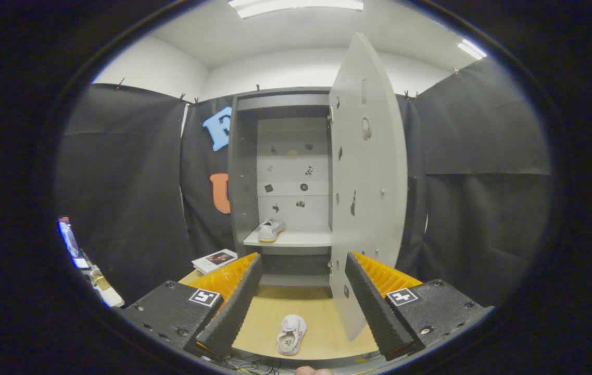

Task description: Open the shoe cabinet door, grab the shoes and put them into the shoe cabinet, then close the shoe cabinet door.

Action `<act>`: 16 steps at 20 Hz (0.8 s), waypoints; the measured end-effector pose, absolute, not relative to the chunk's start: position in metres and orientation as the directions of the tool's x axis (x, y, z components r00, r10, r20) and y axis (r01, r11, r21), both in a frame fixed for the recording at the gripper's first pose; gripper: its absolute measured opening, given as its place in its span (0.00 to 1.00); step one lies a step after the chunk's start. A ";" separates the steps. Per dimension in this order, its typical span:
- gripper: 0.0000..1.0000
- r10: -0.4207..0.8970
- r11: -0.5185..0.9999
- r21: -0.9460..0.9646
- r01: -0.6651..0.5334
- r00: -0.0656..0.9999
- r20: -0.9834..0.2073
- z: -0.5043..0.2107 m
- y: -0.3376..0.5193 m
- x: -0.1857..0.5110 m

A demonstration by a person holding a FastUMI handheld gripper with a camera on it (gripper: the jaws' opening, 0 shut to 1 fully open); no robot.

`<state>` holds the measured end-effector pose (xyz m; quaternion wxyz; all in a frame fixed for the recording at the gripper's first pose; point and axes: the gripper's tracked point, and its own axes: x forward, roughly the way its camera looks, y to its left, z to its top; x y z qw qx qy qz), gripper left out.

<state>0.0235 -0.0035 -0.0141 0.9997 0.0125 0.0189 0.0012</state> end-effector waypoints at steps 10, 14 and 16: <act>1.00 0.086 0.995 0.063 -0.074 0.975 -0.205 -0.152 0.077 0.076; 1.00 0.068 0.997 0.063 -0.052 0.950 -0.305 -0.225 0.083 0.103; 1.00 0.057 0.998 0.053 -0.040 0.928 -0.368 -0.268 0.084 0.116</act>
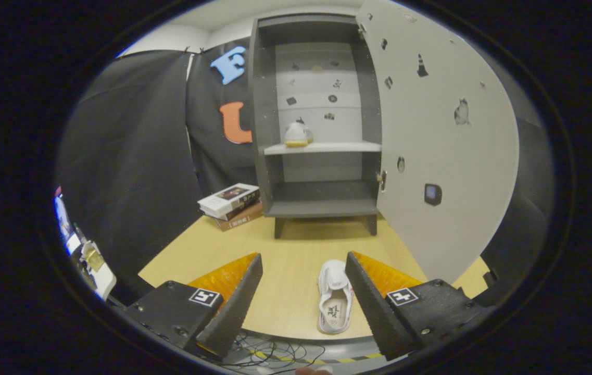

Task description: Open the shoe cabinet door, grab the shoes and put them into the shoe cabinet, then close the shoe cabinet door.

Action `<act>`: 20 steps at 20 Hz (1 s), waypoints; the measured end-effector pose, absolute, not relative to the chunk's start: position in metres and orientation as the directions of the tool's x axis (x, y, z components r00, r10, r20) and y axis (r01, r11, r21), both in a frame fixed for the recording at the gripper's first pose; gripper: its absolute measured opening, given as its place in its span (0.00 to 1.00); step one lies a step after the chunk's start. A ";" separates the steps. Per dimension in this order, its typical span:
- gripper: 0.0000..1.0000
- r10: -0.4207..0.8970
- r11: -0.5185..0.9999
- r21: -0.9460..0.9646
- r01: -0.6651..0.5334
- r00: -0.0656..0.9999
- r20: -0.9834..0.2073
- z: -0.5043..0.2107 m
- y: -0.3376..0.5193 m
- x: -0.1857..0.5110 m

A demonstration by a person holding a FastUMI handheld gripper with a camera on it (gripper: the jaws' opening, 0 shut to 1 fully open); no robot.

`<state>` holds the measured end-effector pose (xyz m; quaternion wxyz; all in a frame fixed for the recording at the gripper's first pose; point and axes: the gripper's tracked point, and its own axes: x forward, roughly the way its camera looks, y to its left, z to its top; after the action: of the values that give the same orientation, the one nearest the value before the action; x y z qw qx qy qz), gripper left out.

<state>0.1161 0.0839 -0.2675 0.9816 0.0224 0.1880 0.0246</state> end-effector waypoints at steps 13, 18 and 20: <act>1.00 0.024 0.998 0.068 0.020 0.804 -0.594 -0.429 0.068 0.180; 1.00 0.000 0.997 0.067 0.047 0.814 -0.581 -0.440 0.072 0.207; 1.00 -0.013 0.997 0.054 0.054 0.814 -0.580 -0.447 0.072 0.216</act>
<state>0.2164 0.0723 -0.4468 0.9518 0.0339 0.3042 -0.0178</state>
